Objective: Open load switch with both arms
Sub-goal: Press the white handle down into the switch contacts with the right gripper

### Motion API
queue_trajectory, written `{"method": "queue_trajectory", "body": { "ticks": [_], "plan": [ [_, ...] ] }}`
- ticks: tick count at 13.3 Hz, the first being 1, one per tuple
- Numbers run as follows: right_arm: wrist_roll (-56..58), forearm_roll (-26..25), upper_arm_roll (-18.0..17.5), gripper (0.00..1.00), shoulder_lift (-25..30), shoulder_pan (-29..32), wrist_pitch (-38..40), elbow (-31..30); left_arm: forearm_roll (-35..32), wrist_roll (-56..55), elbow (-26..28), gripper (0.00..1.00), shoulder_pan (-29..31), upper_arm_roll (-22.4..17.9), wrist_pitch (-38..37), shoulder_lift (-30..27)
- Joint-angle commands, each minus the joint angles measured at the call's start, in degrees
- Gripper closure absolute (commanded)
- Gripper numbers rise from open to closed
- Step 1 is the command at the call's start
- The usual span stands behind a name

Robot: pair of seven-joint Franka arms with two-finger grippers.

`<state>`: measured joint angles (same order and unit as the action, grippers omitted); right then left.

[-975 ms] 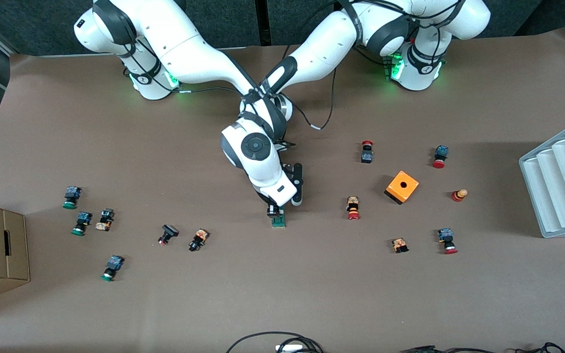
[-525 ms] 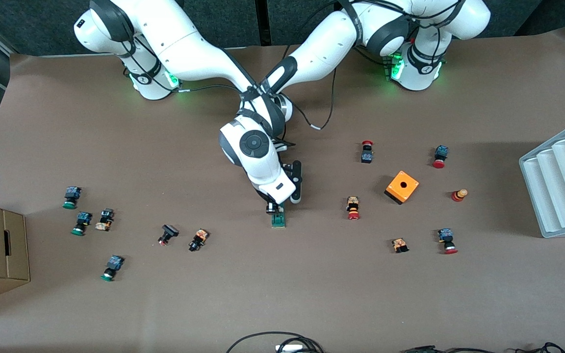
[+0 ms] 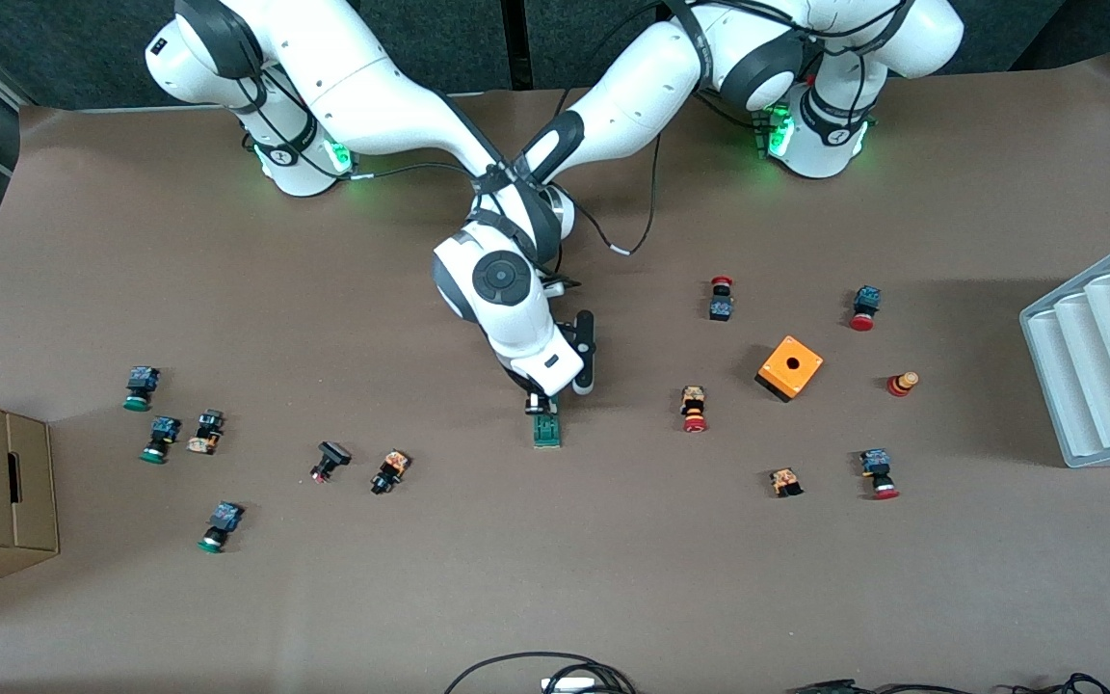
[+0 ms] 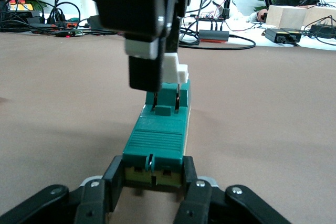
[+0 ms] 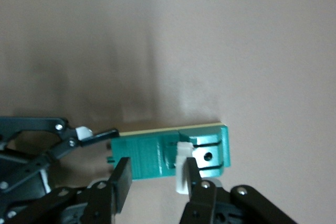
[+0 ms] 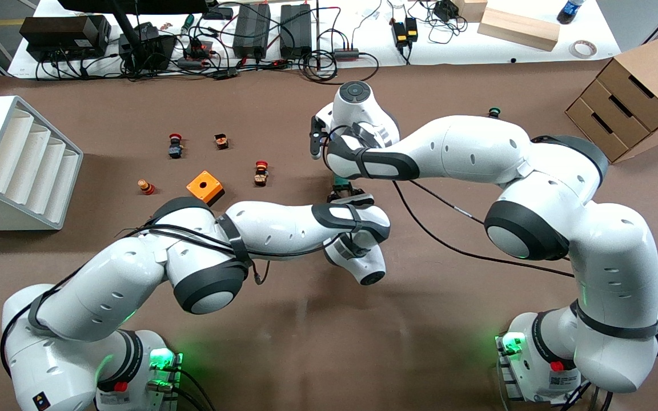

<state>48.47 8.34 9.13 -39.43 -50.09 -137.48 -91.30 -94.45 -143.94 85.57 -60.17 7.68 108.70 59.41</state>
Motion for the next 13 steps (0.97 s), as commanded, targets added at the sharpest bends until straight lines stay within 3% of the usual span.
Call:
{"method": "queue_trajectory", "body": {
  "ticks": [1, 13],
  "plan": [
    [-0.92, 0.63, -0.25, 0.50, 2.51, -0.98, 0.72, -3.09, 0.58, -1.61, 0.92, 0.68, 0.40, -0.04, 1.60, 0.10],
    [-1.09, 0.63, -0.25, 0.50, 2.52, -1.07, 0.28, -4.15, 0.58, -1.61, 0.92, 0.68, 0.40, -0.04, 1.69, 0.10]
  ]
}}
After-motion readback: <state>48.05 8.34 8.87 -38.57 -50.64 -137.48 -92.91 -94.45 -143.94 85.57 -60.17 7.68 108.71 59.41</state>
